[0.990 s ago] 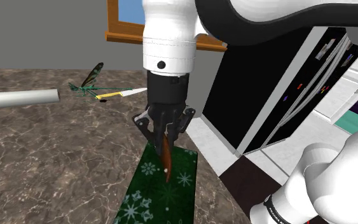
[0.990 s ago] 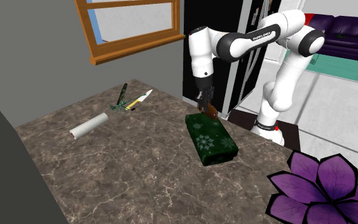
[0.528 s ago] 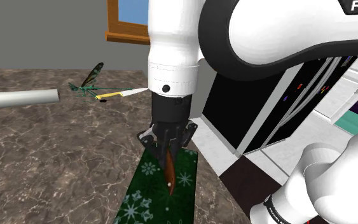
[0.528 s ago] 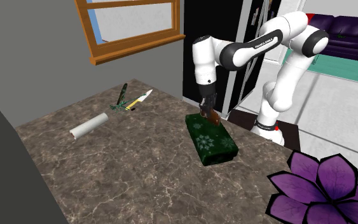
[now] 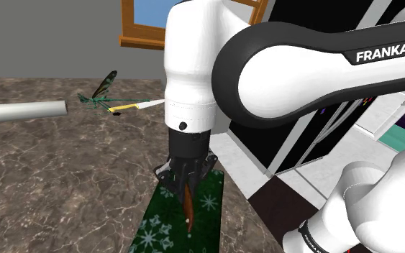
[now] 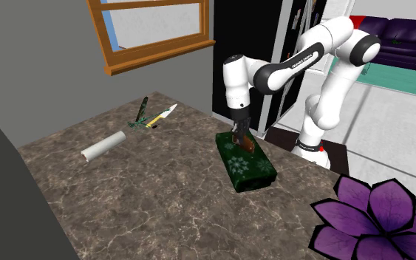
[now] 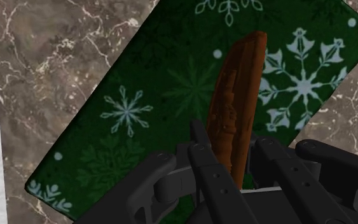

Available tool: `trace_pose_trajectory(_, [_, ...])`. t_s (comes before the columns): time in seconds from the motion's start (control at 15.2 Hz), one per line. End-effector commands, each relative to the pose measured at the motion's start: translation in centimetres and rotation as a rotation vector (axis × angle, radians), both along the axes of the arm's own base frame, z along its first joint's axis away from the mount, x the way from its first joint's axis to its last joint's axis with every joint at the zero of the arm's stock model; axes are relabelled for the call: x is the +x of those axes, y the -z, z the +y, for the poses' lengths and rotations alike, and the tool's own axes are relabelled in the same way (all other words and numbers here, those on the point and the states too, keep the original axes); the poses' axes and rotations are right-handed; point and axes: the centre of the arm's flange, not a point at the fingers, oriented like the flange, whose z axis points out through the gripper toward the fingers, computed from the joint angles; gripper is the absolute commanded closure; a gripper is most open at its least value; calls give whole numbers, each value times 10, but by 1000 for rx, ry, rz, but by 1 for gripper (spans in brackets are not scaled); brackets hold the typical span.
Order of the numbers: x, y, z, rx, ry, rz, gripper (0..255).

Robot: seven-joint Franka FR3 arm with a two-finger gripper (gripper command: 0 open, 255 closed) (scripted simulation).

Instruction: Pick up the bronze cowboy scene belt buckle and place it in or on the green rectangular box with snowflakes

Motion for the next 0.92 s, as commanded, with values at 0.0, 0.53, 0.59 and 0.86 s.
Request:
trace_pose_trajectory(0.0, [0,6,0,0,0,-1,255])
trace_pose_trajectory(0.53, [0,6,0,0,0,-1,0])
trace_pose_trajectory(0.59, [0,6,0,0,0,-1,0])
trace_pose_trajectory(0.86, [0,6,0,0,0,-1,0])
